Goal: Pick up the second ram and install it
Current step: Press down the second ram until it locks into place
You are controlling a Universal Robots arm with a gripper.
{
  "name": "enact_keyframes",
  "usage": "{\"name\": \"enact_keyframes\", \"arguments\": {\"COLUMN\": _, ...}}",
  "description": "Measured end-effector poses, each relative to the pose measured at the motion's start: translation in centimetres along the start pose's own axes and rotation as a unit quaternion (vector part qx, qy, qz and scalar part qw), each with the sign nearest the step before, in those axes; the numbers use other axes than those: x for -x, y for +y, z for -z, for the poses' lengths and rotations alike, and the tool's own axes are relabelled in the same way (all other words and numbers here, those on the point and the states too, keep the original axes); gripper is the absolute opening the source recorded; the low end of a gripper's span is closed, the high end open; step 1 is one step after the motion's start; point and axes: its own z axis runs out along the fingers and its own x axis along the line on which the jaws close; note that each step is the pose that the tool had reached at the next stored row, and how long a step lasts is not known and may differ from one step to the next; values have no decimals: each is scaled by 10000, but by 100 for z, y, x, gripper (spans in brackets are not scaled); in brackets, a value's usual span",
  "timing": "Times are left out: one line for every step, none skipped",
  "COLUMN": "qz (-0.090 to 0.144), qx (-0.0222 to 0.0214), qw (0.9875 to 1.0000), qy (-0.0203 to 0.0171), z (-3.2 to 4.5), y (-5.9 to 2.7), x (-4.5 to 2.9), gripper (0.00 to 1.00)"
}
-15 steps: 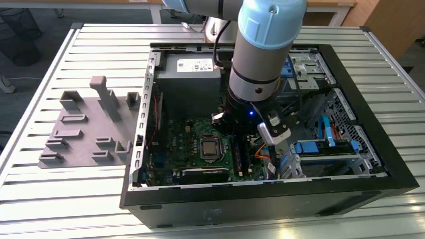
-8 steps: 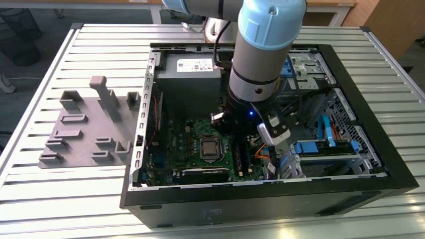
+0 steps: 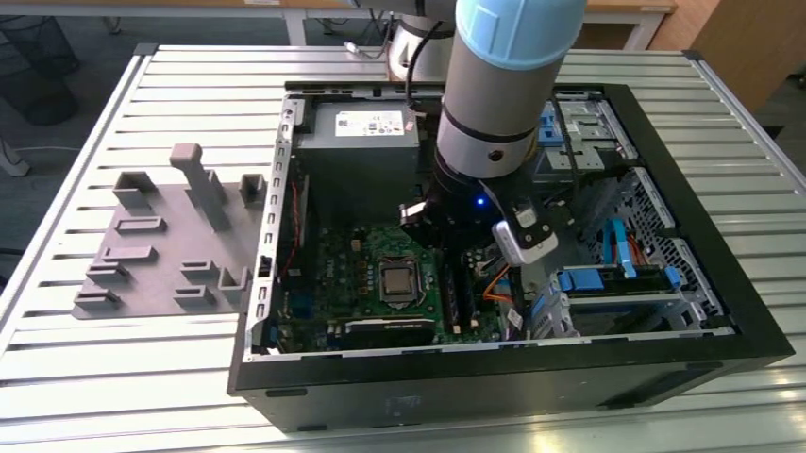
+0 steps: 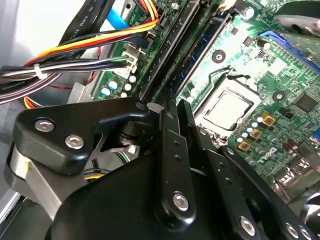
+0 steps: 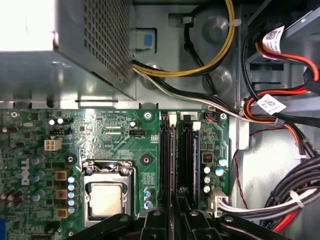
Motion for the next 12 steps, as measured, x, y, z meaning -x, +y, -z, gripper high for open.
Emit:
{"name": "enact_keyframes", "arguments": {"qz": -1, "qx": 0, "qw": 10000, "qy": 1, "z": 15, "y": 0, "x": 0, "gripper": 21}}
{"name": "enact_keyframes", "arguments": {"qz": 0, "qx": 0, "qw": 10000, "qy": 2, "z": 32, "y": 0, "x": -1, "gripper": 21}}
{"name": "enact_keyframes", "arguments": {"qz": 0, "qx": -1, "qw": 10000, "qy": 3, "z": 55, "y": 0, "x": -1, "gripper": 20}}
{"name": "enact_keyframes", "arguments": {"qz": 0, "qx": 0, "qw": 10000, "qy": 3, "z": 67, "y": 0, "x": -1, "gripper": 20}}
{"name": "enact_keyframes", "arguments": {"qz": 0, "qx": 0, "qw": 10000, "qy": 3, "z": 70, "y": 0, "x": -1, "gripper": 13}}
{"name": "enact_keyframes", "arguments": {"qz": 0, "qx": 2, "qw": 10000, "qy": 3, "z": 70, "y": 0, "x": -1, "gripper": 11}}
{"name": "enact_keyframes", "arguments": {"qz": 0, "qx": 2, "qw": 10000, "qy": 3, "z": 71, "y": 0, "x": -1, "gripper": 11}}
{"name": "enact_keyframes", "arguments": {"qz": 0, "qx": 0, "qw": 10000, "qy": 3, "z": 73, "y": 0, "x": -1, "gripper": 11}}
{"name": "enact_keyframes", "arguments": {"qz": 0, "qx": 0, "qw": 10000, "qy": 3, "z": 74, "y": 0, "x": -1, "gripper": 11}}
{"name": "enact_keyframes", "arguments": {"qz": 0, "qx": 1, "qw": 10000, "qy": 3, "z": 68, "y": 0, "x": 0, "gripper": 11}}
{"name": "enact_keyframes", "arguments": {"qz": 0, "qx": 0, "qw": 10000, "qy": 3, "z": 52, "y": 0, "x": 0, "gripper": 11}}
{"name": "enact_keyframes", "arguments": {"qz": 0, "qx": 0, "qw": 10000, "qy": 3, "z": 41, "y": 0, "x": 2, "gripper": 11}}
